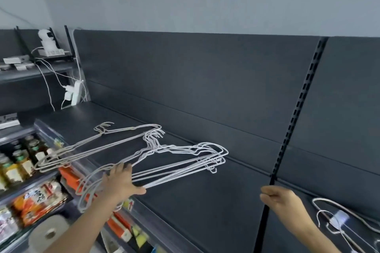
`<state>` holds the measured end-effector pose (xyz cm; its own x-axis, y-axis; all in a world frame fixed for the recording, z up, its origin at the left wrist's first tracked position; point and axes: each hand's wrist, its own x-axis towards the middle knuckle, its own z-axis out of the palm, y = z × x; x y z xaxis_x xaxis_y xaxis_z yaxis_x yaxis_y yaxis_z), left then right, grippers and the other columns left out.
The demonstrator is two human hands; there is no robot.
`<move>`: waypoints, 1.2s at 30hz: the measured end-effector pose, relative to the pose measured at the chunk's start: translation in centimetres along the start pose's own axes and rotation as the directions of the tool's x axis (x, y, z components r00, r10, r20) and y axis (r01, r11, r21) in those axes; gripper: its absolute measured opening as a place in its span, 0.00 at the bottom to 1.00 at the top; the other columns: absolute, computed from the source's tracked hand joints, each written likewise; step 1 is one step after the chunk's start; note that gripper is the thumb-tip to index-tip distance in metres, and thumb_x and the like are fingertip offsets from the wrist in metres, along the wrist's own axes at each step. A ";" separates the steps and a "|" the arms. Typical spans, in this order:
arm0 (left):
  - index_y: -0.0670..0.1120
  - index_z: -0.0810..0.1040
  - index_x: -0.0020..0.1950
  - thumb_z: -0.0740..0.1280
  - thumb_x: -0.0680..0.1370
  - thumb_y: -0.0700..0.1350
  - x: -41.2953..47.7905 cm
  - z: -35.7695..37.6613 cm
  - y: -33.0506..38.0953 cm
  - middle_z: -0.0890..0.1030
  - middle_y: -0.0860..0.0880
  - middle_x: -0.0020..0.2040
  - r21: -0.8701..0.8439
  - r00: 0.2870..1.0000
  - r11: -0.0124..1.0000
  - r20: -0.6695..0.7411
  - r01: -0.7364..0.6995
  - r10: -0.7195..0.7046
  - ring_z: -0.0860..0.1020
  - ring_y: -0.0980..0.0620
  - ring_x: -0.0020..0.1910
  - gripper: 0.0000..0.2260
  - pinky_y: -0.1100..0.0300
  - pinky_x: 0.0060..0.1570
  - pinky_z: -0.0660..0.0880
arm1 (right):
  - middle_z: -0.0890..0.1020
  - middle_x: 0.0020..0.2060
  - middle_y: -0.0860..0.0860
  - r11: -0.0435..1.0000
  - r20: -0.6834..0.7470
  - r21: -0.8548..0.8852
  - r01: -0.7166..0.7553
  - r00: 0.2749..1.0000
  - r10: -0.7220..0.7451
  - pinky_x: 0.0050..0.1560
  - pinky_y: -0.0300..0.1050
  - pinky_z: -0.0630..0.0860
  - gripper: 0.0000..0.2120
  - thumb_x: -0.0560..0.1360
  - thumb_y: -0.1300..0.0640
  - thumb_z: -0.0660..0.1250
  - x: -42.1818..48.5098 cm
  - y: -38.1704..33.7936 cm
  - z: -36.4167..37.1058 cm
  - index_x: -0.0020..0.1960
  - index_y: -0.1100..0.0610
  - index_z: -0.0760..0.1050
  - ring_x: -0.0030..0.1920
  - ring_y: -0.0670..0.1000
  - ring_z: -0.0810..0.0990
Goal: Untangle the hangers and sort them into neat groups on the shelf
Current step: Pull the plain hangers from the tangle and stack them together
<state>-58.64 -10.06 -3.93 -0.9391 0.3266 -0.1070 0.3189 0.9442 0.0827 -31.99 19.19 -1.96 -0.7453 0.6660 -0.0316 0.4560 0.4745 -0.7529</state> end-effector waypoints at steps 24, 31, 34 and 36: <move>0.45 0.74 0.63 0.60 0.79 0.45 -20.0 5.7 36.7 0.73 0.52 0.63 -0.378 0.560 0.474 -0.158 -0.795 0.813 0.66 0.53 0.65 0.14 0.63 0.62 0.62 | 0.75 0.59 0.52 0.905 -0.365 -0.306 -0.295 0.915 0.175 0.55 0.44 0.70 0.17 0.76 0.55 0.62 -16.1 19.2 -17.8 0.64 0.55 0.71 0.58 0.54 0.75; 0.46 0.70 0.66 0.60 0.78 0.51 -23.2 9.0 42.4 0.71 0.51 0.64 -0.236 0.539 0.522 -0.010 -0.820 0.842 0.65 0.51 0.66 0.18 0.60 0.63 0.65 | 0.76 0.55 0.52 0.849 -0.383 -0.400 -0.347 0.904 0.189 0.56 0.46 0.70 0.17 0.74 0.51 0.63 -19.5 25.0 -20.6 0.61 0.55 0.73 0.58 0.55 0.74; 0.49 0.63 0.71 0.61 0.77 0.56 -23.1 9.7 43.4 0.68 0.51 0.68 -0.127 0.579 0.580 0.052 -0.805 0.814 0.64 0.50 0.68 0.25 0.57 0.64 0.64 | 0.80 0.51 0.52 0.760 -0.389 -0.520 -0.390 0.900 0.195 0.50 0.50 0.76 0.28 0.64 0.38 0.65 -19.9 25.9 -19.4 0.58 0.54 0.76 0.52 0.57 0.79; 0.50 0.64 0.70 0.62 0.75 0.56 -22.7 10.0 43.8 0.70 0.51 0.67 -0.164 0.601 0.603 0.064 -0.781 0.797 0.66 0.50 0.67 0.25 0.56 0.62 0.66 | 0.82 0.48 0.54 0.675 -0.403 -0.599 -0.431 0.891 0.212 0.41 0.50 0.80 0.37 0.53 0.30 0.69 -19.4 26.6 -18.4 0.54 0.53 0.77 0.47 0.57 0.82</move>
<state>-22.07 24.30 -7.75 -0.3024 0.9512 -0.0618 0.9045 0.3068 0.2962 3.57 29.45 -9.30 -0.3713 0.9253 0.0771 0.9204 0.3777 -0.1011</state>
